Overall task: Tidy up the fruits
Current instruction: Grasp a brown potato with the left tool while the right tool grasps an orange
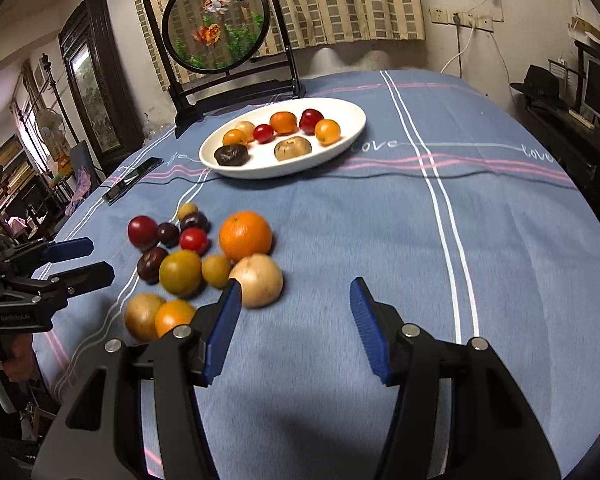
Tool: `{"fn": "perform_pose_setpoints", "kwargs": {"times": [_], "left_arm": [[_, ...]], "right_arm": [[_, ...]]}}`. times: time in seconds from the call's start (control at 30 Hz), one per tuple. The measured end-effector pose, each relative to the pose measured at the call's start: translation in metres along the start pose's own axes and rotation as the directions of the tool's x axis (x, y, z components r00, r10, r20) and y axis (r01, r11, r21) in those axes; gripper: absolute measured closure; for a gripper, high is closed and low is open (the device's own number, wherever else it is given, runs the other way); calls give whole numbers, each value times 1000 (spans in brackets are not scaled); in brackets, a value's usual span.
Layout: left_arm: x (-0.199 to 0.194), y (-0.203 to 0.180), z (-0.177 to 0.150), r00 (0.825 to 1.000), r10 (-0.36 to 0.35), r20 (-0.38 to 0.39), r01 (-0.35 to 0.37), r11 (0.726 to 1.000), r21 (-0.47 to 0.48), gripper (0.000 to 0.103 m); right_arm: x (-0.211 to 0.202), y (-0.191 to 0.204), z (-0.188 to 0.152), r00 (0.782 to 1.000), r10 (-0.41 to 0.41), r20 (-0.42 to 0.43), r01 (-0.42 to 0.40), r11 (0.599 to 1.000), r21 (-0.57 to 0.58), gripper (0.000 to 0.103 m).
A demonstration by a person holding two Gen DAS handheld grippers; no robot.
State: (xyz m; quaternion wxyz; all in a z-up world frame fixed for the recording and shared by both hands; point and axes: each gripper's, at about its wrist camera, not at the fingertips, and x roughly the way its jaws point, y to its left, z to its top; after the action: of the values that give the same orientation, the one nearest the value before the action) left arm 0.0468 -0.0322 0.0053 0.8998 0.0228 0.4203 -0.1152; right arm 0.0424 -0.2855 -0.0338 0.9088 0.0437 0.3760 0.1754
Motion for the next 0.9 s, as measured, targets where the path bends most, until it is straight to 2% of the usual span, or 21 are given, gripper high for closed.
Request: {"fn": "perform_pose_setpoints", "kwargs": {"times": [0.2,0.53,0.57,0.6,0.63,0.67,0.73,0.9], "left_arm": [[5,-9,-16,999,-22,-33,22,1000,15,19],[29,-32,-32,994,-50,-96,59,993,101,21],[32,-33,-33,993,-53,-101,63,993,98,23],[35,-33,-33,992,-58,-110,69,993,95,30],[38,-34,-34,990,-65,-122,77,993,93,41],[43,-34,-34,988,-74,-139,87,992,89,47],[43,-35,-34,990,-71,-119,83,992,99,58],[40,-27,-34,988,-95,-121,106,990,90,59]], "right_arm": [[-5,1,-16,1000,-9,-8,9,1000,-7,44],[-10,5,-18,999,45,10,-45,999,3,44],[-10,6,-18,999,48,8,-48,999,2,44],[-10,7,-19,999,53,5,-53,999,1,44],[-9,7,-19,998,56,2,-56,998,1,44],[-8,8,-20,998,58,-2,-58,998,3,44],[-7,9,-20,998,62,-9,-62,998,4,44],[-3,19,-21,997,64,-32,-65,997,-31,44]]}}
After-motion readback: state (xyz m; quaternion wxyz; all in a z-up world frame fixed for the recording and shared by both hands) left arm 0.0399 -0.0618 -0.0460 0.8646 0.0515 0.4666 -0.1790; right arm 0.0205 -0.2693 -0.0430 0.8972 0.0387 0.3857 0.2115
